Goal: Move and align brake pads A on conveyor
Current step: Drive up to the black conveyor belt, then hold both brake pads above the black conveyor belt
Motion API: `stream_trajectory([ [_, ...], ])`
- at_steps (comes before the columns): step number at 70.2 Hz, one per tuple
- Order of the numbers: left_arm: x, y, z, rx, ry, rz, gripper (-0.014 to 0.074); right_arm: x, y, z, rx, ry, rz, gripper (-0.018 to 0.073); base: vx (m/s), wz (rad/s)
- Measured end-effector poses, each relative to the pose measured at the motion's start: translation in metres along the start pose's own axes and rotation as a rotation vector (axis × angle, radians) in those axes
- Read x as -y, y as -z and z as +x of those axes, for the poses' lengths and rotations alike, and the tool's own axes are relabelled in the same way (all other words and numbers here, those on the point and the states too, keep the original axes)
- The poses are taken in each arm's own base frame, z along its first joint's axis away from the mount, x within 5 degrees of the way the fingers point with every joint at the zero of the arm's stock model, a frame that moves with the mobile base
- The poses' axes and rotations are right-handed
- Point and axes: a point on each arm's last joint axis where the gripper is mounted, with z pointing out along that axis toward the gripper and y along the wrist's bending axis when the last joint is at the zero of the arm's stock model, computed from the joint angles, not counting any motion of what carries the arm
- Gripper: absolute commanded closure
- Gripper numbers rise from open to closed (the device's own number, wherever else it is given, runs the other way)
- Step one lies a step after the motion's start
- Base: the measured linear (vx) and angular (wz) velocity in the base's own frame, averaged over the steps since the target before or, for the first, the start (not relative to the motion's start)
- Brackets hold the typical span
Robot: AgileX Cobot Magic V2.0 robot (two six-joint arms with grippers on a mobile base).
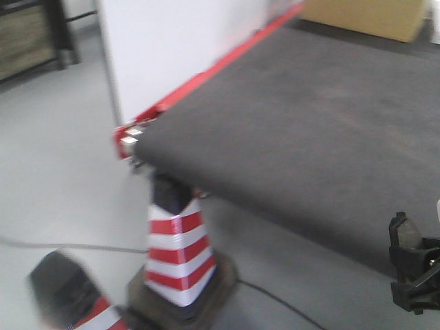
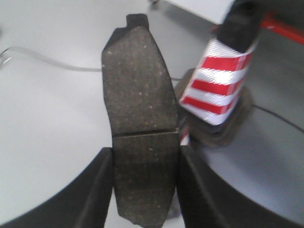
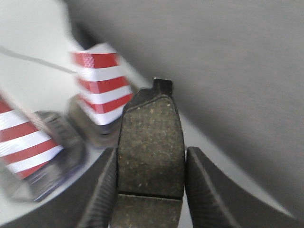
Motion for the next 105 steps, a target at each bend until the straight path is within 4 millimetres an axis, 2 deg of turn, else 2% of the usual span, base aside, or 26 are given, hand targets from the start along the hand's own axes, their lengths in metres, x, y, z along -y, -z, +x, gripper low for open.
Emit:
stream_trajectory([
  [44,0.0000,0.0000,0.0000,0.000,0.000,0.000,0.0405,0.0000,0.0000,0.0001,-0.001,0.001,0.000,0.0563,0.22,-0.65],
  [105,0.0000,0.0000,0.0000,0.000,0.000,0.000,0.0405,0.0000,0.0000,0.0001,-0.001,0.001,0.000,0.0563,0.18,-0.21],
])
